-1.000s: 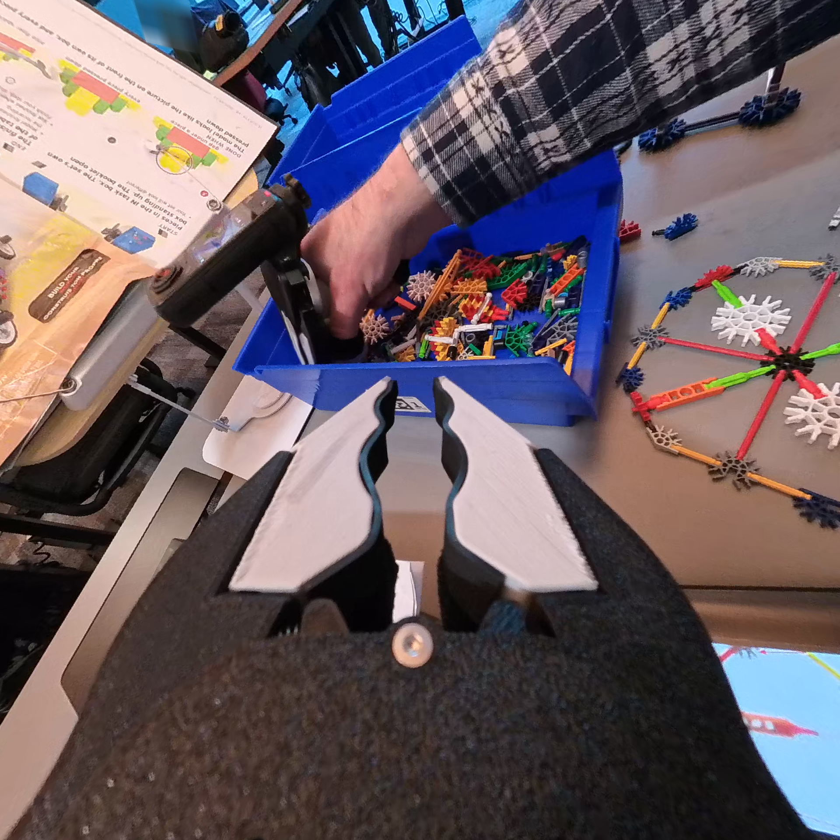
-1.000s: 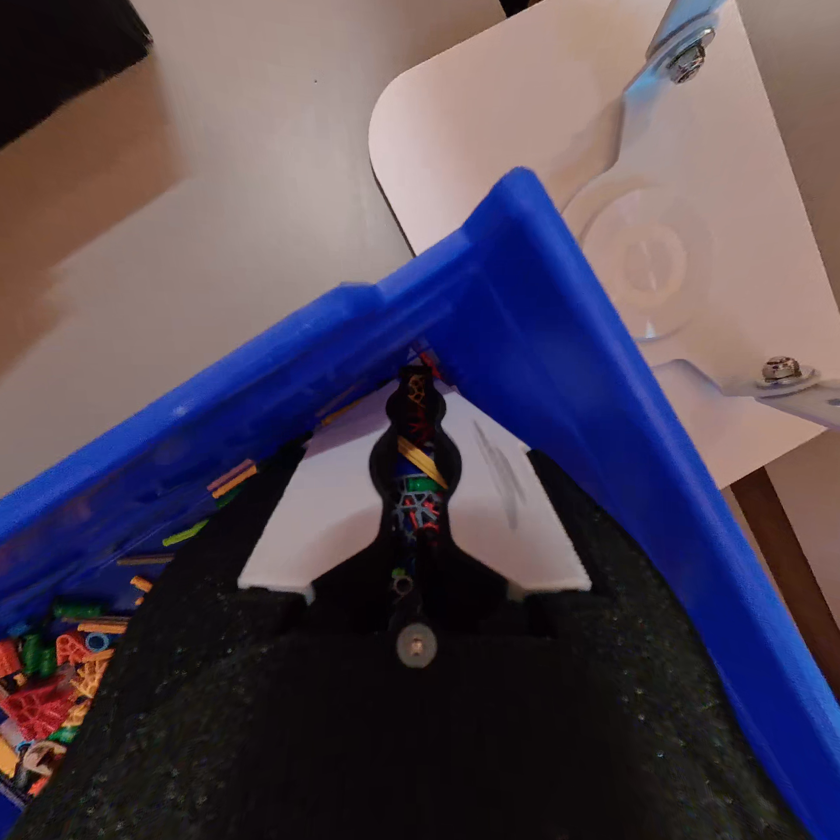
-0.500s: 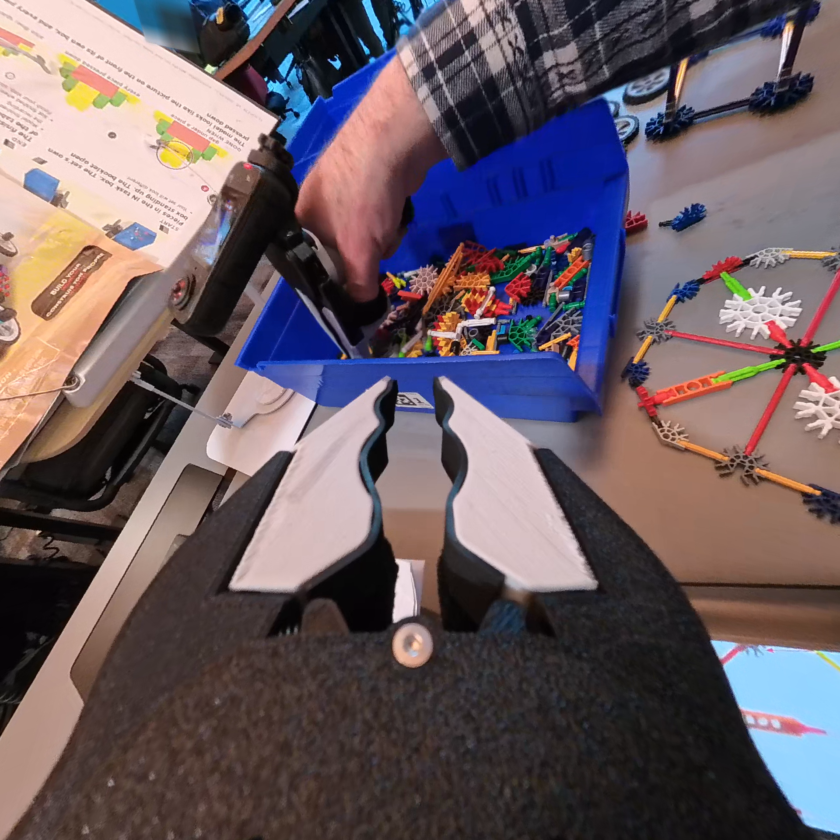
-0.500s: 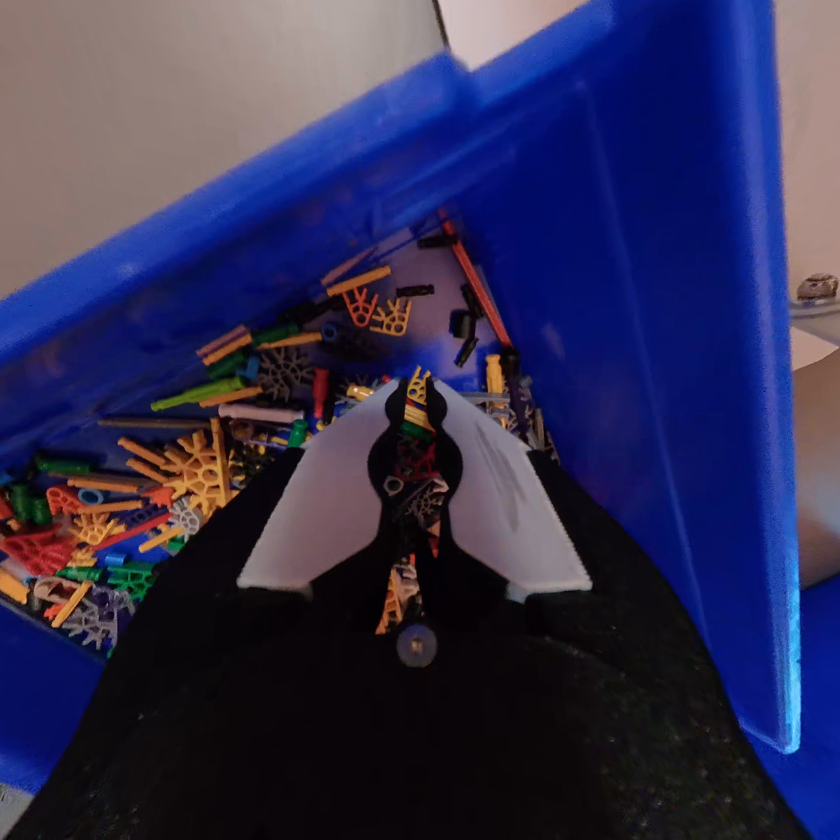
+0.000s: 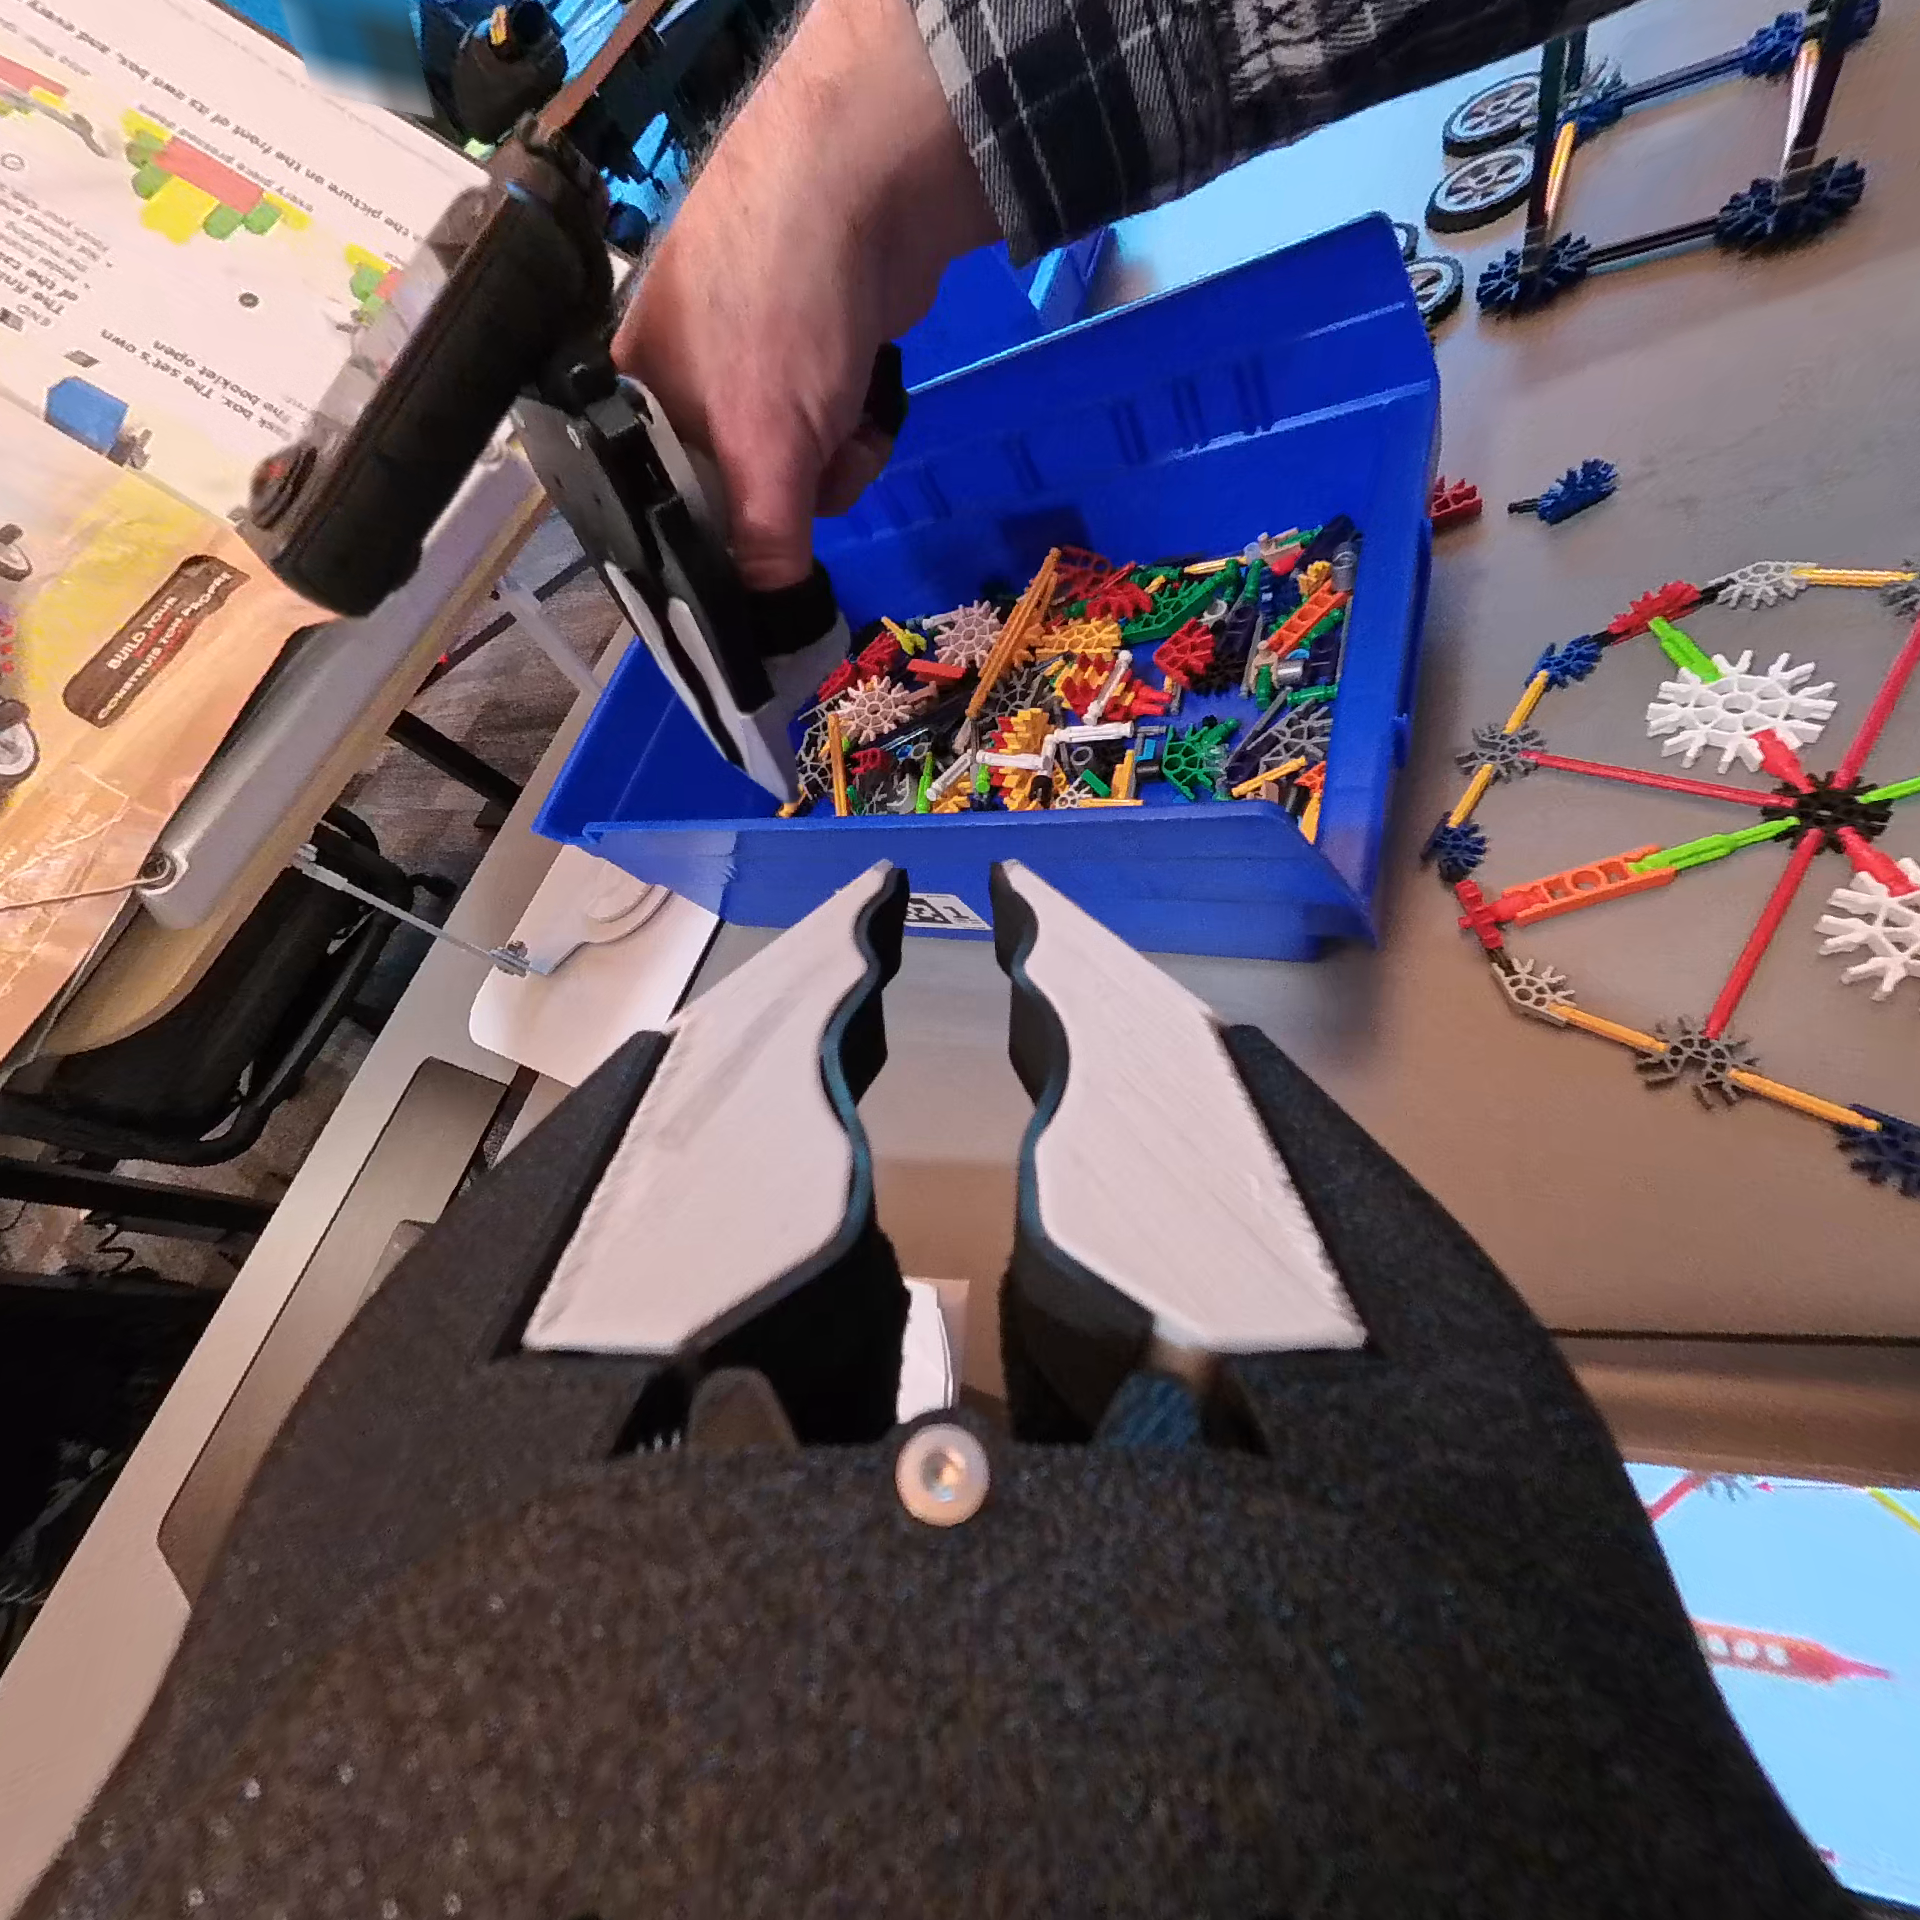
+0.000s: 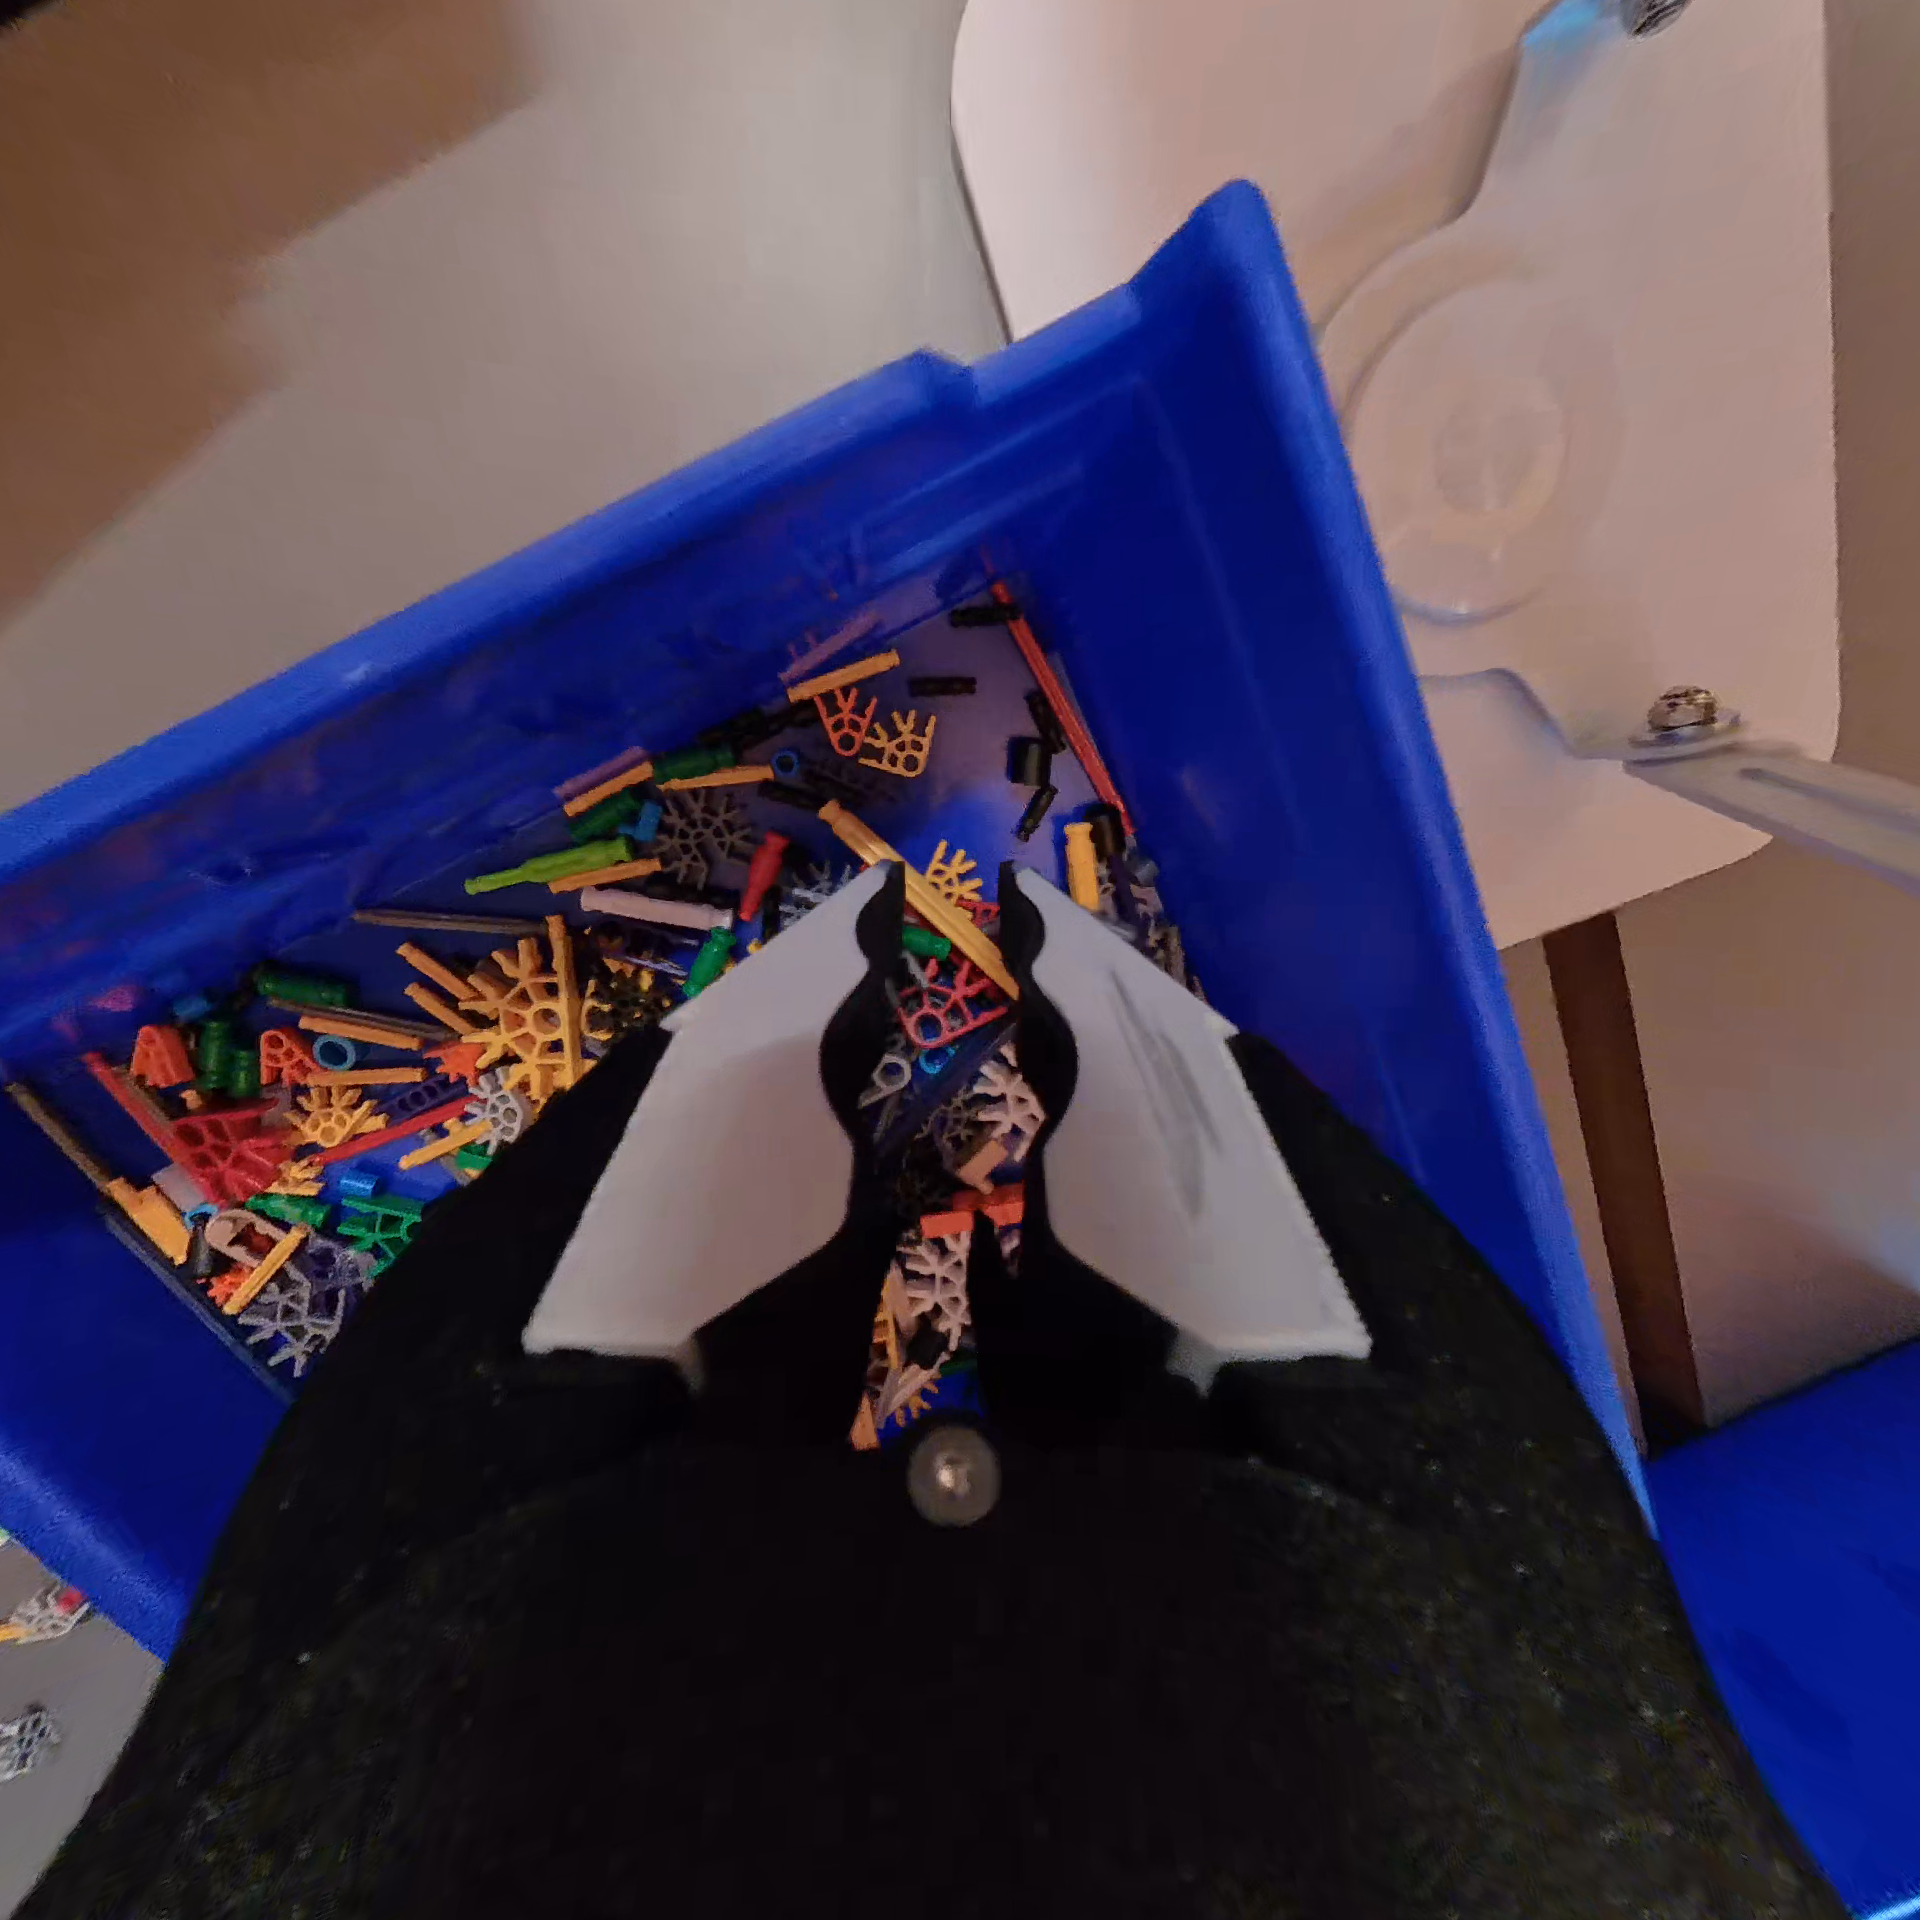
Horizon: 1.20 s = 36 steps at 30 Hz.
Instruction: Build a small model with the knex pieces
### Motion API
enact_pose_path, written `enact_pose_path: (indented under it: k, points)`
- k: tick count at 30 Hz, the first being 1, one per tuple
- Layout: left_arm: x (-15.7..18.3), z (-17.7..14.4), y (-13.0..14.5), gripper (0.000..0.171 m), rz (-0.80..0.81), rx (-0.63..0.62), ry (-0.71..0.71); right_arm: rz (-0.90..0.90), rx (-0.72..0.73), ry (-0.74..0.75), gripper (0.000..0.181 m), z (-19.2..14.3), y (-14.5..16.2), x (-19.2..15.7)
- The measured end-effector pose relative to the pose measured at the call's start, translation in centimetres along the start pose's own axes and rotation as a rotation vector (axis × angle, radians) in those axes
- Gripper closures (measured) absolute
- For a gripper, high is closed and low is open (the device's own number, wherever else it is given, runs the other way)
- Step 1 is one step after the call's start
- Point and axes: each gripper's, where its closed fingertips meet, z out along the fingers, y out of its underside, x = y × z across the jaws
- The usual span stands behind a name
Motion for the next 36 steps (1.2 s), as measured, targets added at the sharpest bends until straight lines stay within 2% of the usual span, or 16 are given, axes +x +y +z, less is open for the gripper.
enact_pose_path:
  k: [7, 13, 16, 21, 27, 32, 36]
  points:
    - [0.0, 0.0, 0.0, 0.156, 0.003, -0.003, 0.000, -0.080, -0.035, -0.149, 0.168, 1.5, 0.3, -4.1]
    - [-0.1, 0.0, 0.0, 0.156, 0.004, -0.003, -0.002, -0.081, -0.093, -0.056, 0.168, 2.1, 1.6, -2.4]
    - [-0.1, 0.0, 0.1, 0.156, 0.005, -0.004, -0.001, -0.116, -0.182, -0.035, 0.171, 2.0, 3.5, -1.8]
    - [-0.2, 0.0, 0.1, 0.156, -0.001, -0.003, -0.001, -0.160, -0.385, -0.089, 0.173, 0.3, 7.5, -2.6]
    - [-0.1, 0.0, 0.1, 0.156, 0.003, -0.006, -0.002, -0.104, -0.173, -0.096, 0.174, 0.5, 3.4, -2.9]
    - [-0.1, -0.1, 0.1, 0.156, 0.006, -0.008, -0.007, -0.010, -0.173, -0.078, 0.171, 2.5, 3.5, -2.3]
    - [-0.2, -0.1, 0.1, 0.156, 0.006, -0.008, -0.009, -0.037, -0.198, -0.064, 0.174, 2.5, 4.3, -2.1]
